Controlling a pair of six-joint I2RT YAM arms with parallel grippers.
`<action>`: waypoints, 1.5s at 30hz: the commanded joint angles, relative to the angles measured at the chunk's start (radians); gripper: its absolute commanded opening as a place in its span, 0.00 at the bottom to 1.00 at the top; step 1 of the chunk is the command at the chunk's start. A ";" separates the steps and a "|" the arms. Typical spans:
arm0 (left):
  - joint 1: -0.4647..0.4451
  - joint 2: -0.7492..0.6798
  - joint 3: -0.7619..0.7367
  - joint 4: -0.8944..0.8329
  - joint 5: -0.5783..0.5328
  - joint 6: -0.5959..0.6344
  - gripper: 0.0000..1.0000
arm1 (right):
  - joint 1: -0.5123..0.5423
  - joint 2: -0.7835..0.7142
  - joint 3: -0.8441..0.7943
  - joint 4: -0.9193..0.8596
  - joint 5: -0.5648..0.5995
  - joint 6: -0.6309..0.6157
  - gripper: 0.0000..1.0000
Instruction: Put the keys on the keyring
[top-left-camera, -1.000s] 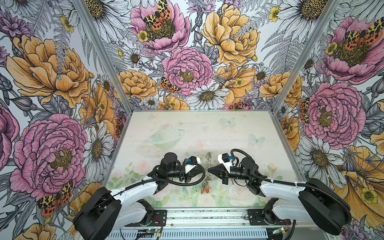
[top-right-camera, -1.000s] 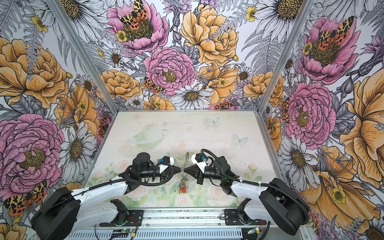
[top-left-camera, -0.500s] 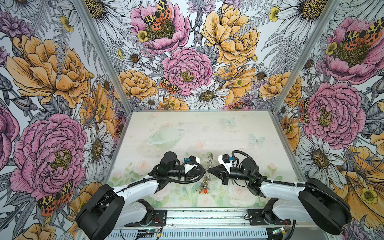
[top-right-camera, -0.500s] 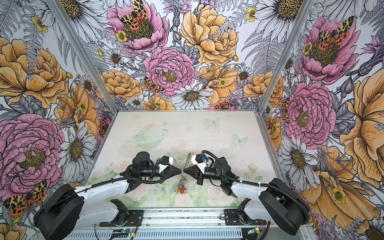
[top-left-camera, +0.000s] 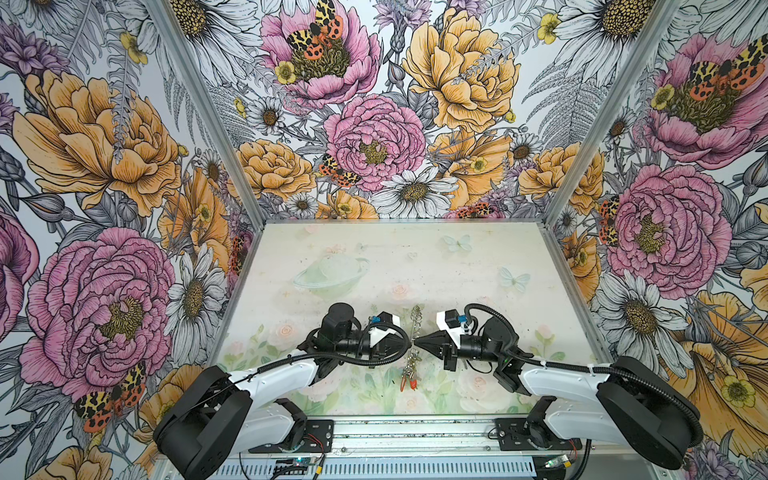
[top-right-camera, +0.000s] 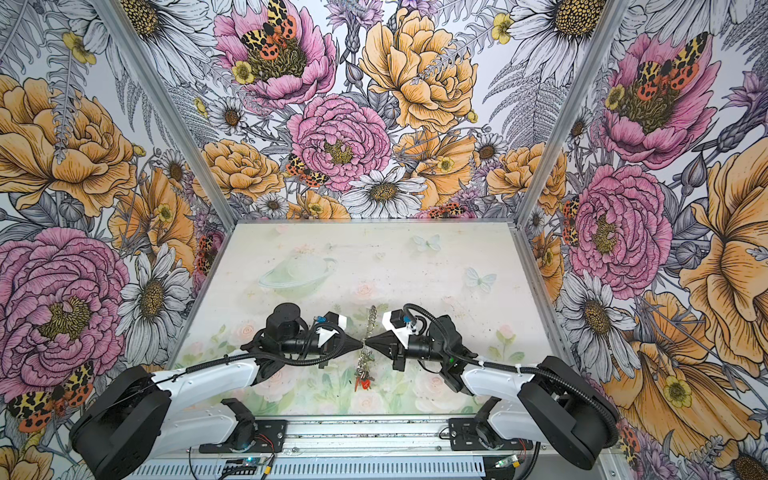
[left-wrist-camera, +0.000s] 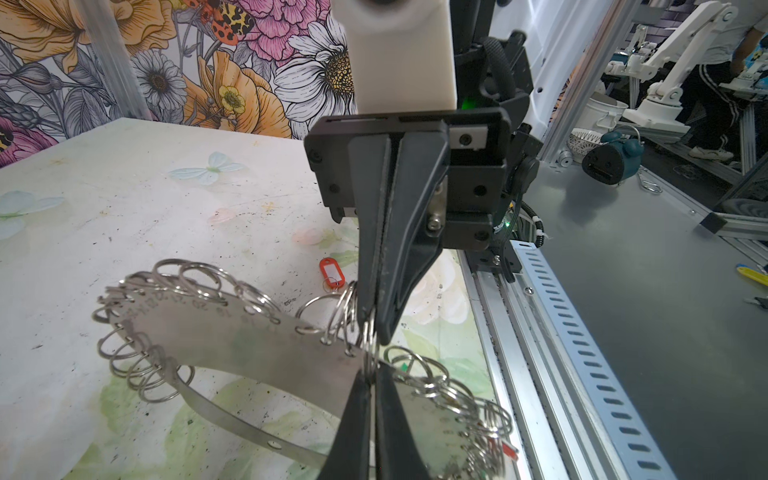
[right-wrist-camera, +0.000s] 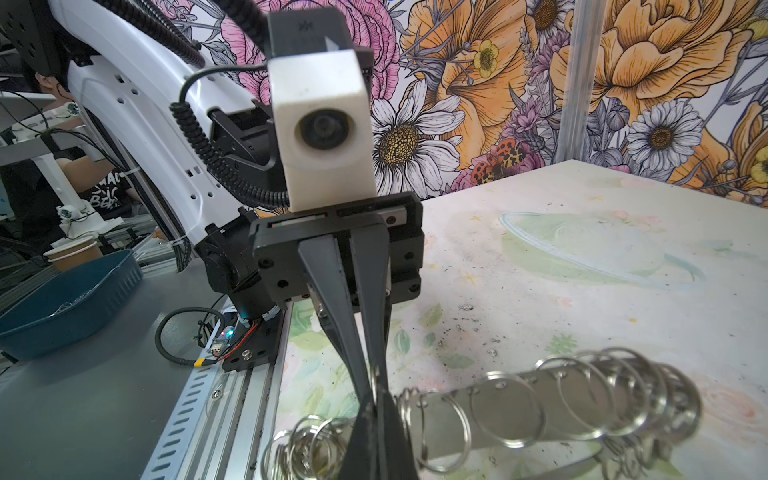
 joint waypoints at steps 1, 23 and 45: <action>0.010 -0.004 0.021 0.019 0.028 -0.019 0.08 | 0.010 0.005 0.003 0.067 -0.019 -0.021 0.00; 0.010 -0.049 0.031 0.015 -0.008 -0.033 0.13 | 0.031 -0.002 0.016 -0.005 0.001 -0.063 0.00; 0.025 -0.101 -0.003 -0.093 -0.008 -0.004 0.20 | 0.029 -0.002 0.006 0.067 0.013 -0.028 0.00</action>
